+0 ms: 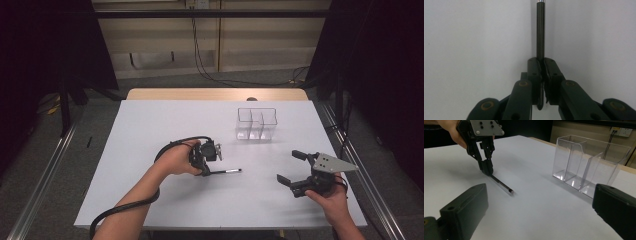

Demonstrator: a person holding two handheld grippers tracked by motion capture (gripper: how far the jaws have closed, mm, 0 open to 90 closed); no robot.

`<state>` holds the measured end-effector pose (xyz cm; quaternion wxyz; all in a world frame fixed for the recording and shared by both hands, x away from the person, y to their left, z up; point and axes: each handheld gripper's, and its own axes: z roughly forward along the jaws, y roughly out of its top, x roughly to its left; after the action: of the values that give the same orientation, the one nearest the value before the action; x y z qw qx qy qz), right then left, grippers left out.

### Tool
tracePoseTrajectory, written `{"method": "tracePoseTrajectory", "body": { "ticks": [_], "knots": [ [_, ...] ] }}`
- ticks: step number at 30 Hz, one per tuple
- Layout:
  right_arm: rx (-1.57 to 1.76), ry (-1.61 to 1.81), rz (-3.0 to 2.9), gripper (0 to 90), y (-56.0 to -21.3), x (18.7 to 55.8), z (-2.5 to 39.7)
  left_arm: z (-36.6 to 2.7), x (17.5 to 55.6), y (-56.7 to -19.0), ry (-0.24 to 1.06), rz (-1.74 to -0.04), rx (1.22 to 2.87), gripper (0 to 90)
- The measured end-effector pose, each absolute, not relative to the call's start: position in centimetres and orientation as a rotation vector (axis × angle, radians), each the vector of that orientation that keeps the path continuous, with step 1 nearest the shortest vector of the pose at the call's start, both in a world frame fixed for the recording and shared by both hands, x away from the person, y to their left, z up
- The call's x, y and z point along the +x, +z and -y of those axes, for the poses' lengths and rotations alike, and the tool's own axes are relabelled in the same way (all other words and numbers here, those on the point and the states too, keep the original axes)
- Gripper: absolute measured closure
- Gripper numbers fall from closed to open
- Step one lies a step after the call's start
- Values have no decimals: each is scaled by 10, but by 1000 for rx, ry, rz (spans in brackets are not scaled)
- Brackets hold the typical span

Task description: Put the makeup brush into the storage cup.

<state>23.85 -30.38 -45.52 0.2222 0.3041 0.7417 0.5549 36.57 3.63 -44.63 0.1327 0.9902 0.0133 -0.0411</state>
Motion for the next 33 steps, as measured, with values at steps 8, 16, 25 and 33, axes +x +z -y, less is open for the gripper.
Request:
{"method": "tracePoseTrajectory", "body": {
  "ticks": [8,16,25,33],
  "knots": [
    [844,1534,-2052,0,-456,239,304,-47,368,-448,-176,-175,2685,842],
    [841,1534,-2057,0,-456,239,301,-58,366,-444,-171,-247,2500,842],
    [837,1537,-2060,0,-457,240,299,-65,360,-440,-152,-293,2335,842],
    [840,1547,-2060,0,-457,241,296,-72,355,-440,-134,-314,2225,842]
  ]
}}
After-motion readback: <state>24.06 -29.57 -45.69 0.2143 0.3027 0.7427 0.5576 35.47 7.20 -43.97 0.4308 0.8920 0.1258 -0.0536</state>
